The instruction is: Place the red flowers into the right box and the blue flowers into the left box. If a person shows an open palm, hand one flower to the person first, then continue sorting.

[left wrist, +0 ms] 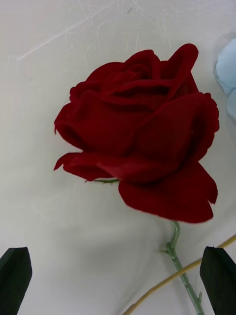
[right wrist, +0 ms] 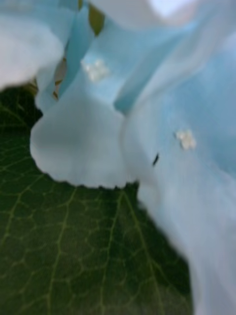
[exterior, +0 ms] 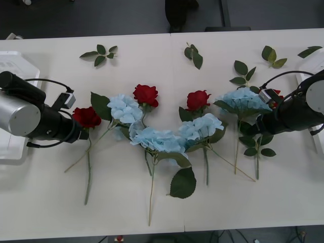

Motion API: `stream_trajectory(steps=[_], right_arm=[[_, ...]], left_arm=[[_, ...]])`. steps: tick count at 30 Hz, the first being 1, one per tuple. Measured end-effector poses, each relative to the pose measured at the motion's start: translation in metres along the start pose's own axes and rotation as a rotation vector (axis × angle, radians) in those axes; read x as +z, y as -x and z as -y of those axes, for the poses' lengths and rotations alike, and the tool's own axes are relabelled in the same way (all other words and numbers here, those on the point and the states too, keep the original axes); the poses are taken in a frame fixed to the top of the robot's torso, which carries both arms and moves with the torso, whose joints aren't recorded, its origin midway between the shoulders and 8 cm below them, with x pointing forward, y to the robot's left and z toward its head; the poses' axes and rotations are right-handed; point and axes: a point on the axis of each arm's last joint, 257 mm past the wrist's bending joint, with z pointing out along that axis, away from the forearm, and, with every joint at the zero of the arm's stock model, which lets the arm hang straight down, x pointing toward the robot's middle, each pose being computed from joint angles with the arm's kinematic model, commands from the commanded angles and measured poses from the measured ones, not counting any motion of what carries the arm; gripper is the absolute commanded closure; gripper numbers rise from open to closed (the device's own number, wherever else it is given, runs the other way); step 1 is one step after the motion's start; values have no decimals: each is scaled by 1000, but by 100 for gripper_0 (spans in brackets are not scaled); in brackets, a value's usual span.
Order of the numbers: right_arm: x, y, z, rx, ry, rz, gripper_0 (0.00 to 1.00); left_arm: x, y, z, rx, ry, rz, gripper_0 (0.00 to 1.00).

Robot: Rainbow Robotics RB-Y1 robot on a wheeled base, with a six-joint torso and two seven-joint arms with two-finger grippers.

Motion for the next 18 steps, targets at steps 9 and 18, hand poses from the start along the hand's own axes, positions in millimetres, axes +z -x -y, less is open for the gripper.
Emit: stream_trajectory(steps=[9, 18], right_arm=[[7, 0, 8, 13, -51, -4, 0], [20, -1, 15, 3, -96, -8, 0]], left_arm=[[15, 0, 10, 11, 10, -7, 0], [37, -8, 16, 78, 74, -27, 0]])
